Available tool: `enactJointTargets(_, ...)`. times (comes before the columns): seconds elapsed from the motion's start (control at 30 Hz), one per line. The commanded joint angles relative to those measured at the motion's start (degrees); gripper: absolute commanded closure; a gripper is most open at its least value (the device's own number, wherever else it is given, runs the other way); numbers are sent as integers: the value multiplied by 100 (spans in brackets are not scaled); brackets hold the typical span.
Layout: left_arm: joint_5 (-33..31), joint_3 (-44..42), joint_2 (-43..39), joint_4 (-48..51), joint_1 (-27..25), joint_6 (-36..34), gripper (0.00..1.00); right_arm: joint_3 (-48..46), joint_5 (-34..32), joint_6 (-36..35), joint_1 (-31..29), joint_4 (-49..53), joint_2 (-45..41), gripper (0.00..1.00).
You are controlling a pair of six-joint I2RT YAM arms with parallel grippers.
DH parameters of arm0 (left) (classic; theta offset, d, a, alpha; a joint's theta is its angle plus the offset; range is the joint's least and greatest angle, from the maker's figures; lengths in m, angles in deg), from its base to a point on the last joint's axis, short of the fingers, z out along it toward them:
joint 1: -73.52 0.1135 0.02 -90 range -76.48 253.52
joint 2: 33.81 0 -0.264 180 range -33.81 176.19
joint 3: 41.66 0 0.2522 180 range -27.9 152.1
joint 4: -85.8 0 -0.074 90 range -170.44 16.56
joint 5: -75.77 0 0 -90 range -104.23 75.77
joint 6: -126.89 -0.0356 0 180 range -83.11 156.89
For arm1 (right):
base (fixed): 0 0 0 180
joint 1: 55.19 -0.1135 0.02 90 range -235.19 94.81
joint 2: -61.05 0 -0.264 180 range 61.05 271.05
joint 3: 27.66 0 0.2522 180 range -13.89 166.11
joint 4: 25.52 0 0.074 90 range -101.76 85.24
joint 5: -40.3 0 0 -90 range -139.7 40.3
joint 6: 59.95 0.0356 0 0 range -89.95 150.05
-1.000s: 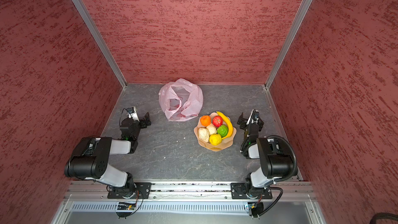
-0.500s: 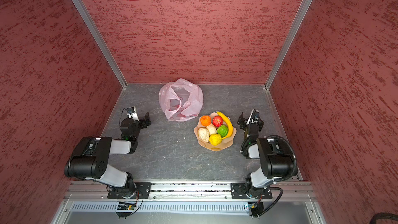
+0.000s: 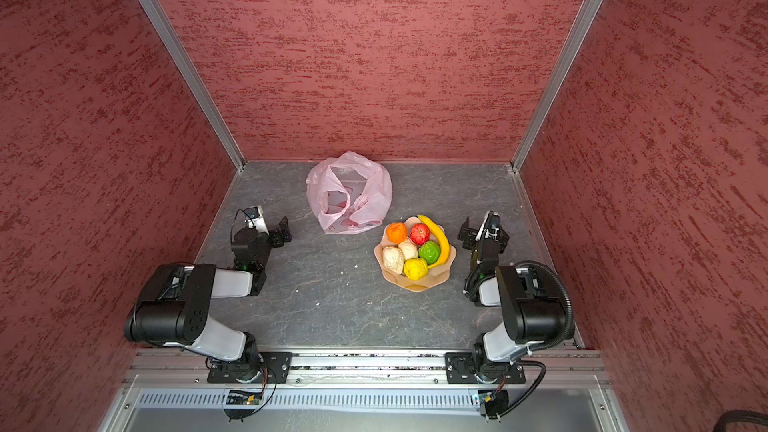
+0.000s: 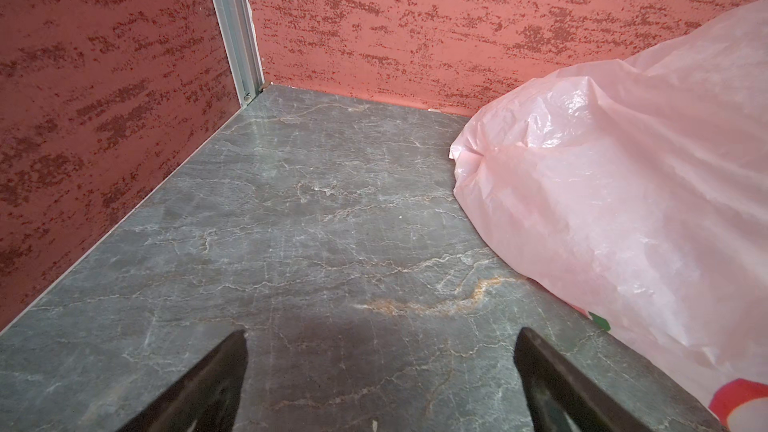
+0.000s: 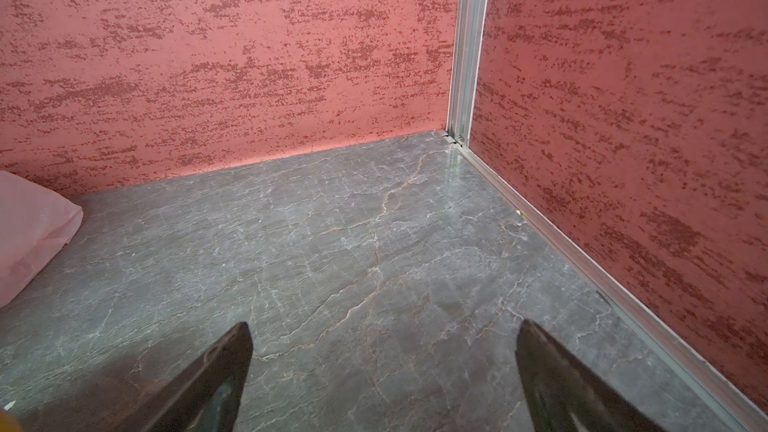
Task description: Take the fake fruits out of the plastic bag
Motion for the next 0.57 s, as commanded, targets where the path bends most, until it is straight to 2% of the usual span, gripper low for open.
enactJointTargets(0.0, -37, 93, 19, -95, -33, -99, 0, 73, 67, -108, 26, -96, 13, 1)
enactJointTargets(0.53, -37, 93, 20, -97, -31, -101, 0, 96, 106, -105, 40, -51, 5, 1)
